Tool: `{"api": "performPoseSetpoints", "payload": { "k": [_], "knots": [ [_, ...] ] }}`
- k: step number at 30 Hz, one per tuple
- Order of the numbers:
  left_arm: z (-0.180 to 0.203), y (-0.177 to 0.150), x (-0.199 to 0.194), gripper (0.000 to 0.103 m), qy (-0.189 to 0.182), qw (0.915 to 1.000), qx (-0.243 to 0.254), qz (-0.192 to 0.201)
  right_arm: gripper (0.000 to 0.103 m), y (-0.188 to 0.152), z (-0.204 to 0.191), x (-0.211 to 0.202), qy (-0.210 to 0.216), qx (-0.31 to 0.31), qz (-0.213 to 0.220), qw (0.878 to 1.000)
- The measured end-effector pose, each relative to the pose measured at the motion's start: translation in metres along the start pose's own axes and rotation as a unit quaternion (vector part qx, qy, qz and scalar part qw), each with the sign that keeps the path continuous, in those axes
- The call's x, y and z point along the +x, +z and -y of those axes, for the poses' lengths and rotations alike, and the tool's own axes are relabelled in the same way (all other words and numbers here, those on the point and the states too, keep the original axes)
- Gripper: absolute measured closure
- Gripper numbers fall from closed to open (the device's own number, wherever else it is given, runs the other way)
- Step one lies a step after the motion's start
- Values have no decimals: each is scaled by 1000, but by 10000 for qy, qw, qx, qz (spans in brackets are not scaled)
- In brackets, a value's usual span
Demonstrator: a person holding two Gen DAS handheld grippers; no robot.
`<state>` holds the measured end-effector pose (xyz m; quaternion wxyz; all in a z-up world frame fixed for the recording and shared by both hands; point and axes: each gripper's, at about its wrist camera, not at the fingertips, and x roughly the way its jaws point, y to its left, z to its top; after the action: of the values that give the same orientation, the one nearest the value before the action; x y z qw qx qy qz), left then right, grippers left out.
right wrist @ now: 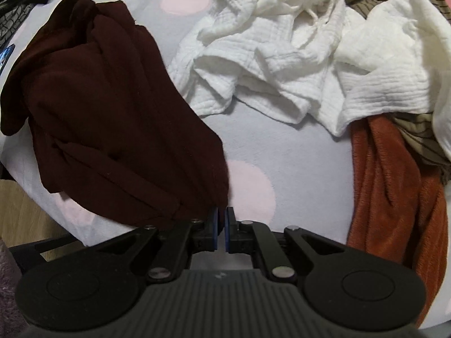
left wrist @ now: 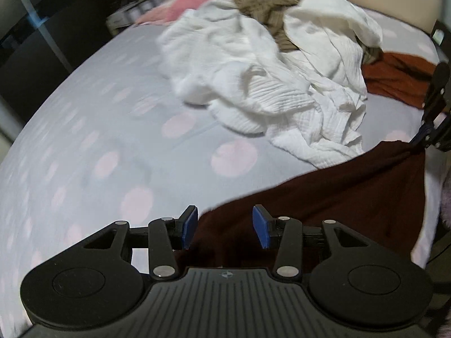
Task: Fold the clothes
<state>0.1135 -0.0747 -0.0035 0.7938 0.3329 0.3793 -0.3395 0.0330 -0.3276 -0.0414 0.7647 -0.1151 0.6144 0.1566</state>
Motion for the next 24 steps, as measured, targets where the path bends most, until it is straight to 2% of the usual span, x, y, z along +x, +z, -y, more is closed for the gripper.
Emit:
{"api": "performPoseSetpoints", "payload": {
  "k": [5,7,9,14,15,16,17,19,24],
  "knots": [
    [-6,16,54,62,-479,9968,458,-457,97,5,5,2,119,-32,45,9999],
    [-3,14,74,61,-579,9930,734,-726,97,6,8,5,194,-18,13,9998],
    [-3,9,89,60,-519,9907,876,-901,97,5,11,7,265,-6,-13,9996],
    [-14,3,106,62,-683,9909,607,-987,97,3,17,8,405,35,-8,9992],
    [-15,3,106,71,-779,9904,508,-1025,97,3,17,8,413,43,3,9991],
    [-16,2,106,84,-876,9896,408,-1062,97,2,18,7,421,50,15,9991],
    [-17,2,105,90,-958,9888,309,-1098,97,2,19,7,426,58,30,9991],
    [-18,1,99,102,-785,9908,162,-1087,97,3,22,3,386,107,164,9991],
    [-33,-8,49,103,-301,9962,-542,-617,97,6,27,-21,220,176,829,9962]
  ]
}}
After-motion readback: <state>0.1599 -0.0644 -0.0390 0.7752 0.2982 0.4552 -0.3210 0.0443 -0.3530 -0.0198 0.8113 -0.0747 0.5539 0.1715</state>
